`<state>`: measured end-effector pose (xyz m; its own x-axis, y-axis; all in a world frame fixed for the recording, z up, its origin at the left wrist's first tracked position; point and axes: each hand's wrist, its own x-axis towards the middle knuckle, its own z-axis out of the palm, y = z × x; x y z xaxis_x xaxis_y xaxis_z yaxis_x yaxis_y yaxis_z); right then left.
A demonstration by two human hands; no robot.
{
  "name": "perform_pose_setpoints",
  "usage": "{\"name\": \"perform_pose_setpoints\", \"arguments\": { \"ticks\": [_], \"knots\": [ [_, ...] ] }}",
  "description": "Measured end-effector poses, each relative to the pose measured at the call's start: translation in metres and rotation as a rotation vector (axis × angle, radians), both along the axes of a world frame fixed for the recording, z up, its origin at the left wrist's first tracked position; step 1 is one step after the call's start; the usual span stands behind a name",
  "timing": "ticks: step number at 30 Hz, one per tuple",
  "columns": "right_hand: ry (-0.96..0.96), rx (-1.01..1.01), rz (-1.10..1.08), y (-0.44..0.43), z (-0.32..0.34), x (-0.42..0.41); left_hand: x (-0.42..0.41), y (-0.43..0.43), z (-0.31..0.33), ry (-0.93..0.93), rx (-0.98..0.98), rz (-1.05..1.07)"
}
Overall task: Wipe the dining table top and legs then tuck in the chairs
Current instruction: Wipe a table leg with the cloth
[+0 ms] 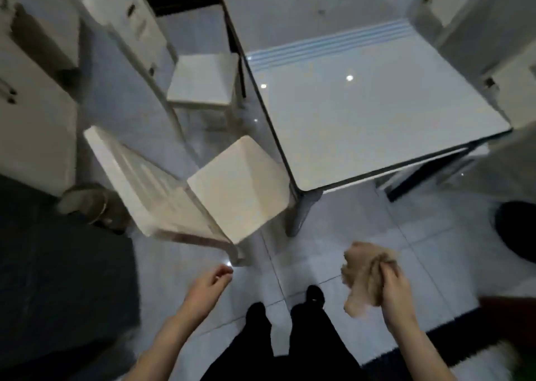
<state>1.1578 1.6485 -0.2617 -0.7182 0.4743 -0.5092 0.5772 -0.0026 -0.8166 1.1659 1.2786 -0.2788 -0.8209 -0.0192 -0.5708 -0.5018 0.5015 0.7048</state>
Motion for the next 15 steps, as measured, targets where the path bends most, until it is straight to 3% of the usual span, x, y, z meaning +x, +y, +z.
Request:
{"name": "perform_pose_setpoints", "arguments": {
  "ticks": [4, 9, 15],
  "knots": [
    [0.027, 0.016, -0.187, -0.012, 0.001, 0.004, -0.052, 0.002, 0.003, 0.031, 0.012, -0.147],
    [0.04, 0.043, -0.203, -0.014, -0.009, -0.008, -0.098, 0.045, -0.013, 0.064, 0.078, -0.22],
    [0.118, -0.024, -0.163, -0.017, -0.061, -0.058, -0.152, 0.114, -0.098, 0.071, 0.172, -0.155]
  ]
}}
